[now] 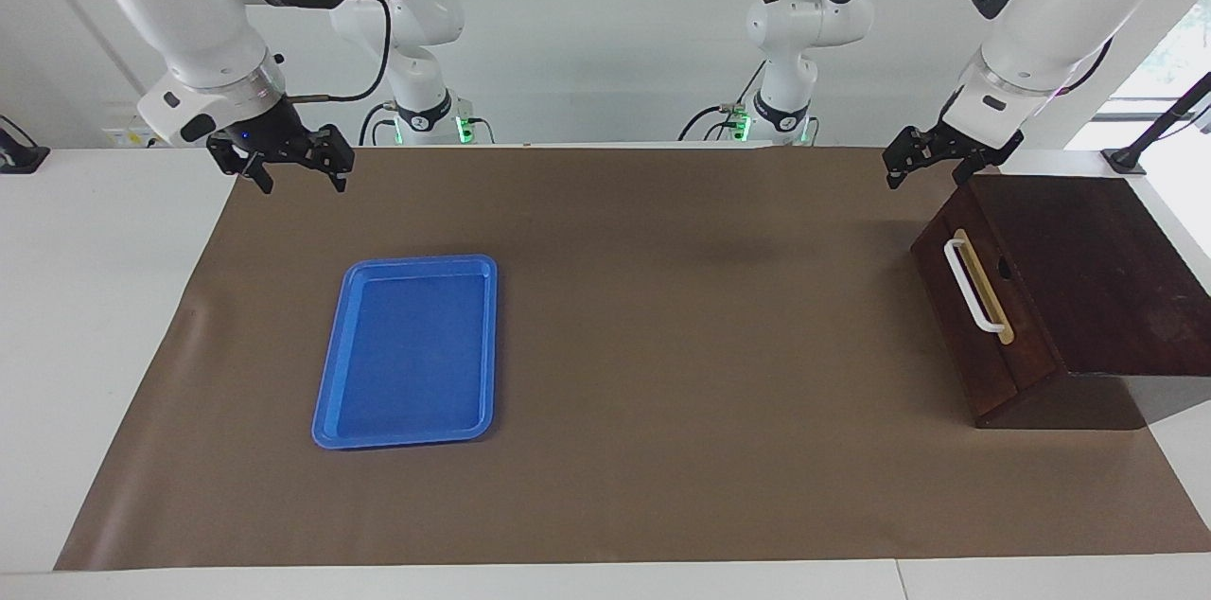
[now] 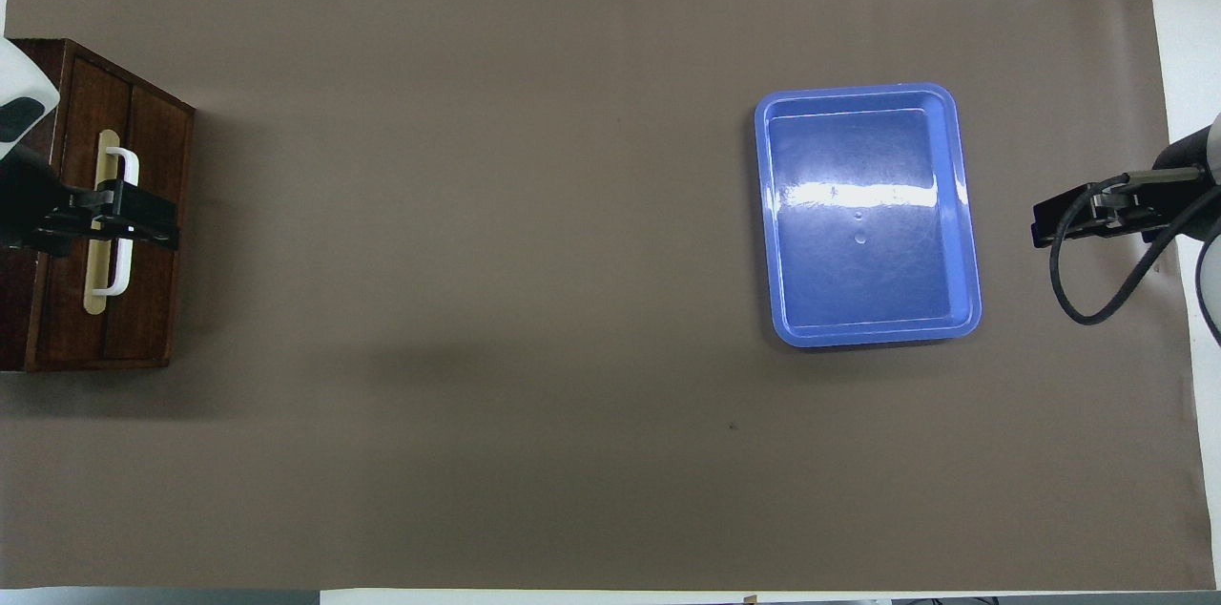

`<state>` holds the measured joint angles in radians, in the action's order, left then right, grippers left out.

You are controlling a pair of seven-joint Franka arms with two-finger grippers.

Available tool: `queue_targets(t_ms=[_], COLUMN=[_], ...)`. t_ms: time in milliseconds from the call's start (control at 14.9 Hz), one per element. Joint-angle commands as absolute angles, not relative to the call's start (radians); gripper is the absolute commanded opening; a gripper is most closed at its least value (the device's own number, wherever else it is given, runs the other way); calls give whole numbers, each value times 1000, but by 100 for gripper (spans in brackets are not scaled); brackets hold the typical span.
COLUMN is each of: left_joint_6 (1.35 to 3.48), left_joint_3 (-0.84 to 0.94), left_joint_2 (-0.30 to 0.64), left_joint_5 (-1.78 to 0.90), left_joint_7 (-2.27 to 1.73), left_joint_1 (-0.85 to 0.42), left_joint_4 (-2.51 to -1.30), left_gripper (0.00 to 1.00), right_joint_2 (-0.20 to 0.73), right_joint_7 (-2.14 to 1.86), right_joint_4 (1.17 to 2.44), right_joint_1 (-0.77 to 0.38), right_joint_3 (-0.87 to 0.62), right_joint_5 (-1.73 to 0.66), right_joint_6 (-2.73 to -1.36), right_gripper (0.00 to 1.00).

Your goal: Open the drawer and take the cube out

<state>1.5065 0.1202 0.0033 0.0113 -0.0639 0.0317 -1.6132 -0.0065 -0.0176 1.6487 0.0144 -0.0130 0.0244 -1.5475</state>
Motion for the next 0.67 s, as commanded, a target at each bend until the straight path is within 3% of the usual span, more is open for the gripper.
queue_targets(t_ms=[0, 604], left_joint_6=[1509, 1572], left_joint_3=[110, 109], left_joint_2=[8, -3], left_joint_5=[0, 0], left_joint_7=[-51, -69], left_joint_1=[28, 26], left_joint_4=[-1603, -1623], left_gripper=[100, 100], right_joint_2=[-21, -23], right_joint_7=[-3, -8], right_joint_4=[1661, 1661], right_joint_1=[17, 18], right_joint_3=[-20, -20], right_joint_5=[26, 25], right_joint_6=[-1539, -1537], right_gripper=[100, 100])
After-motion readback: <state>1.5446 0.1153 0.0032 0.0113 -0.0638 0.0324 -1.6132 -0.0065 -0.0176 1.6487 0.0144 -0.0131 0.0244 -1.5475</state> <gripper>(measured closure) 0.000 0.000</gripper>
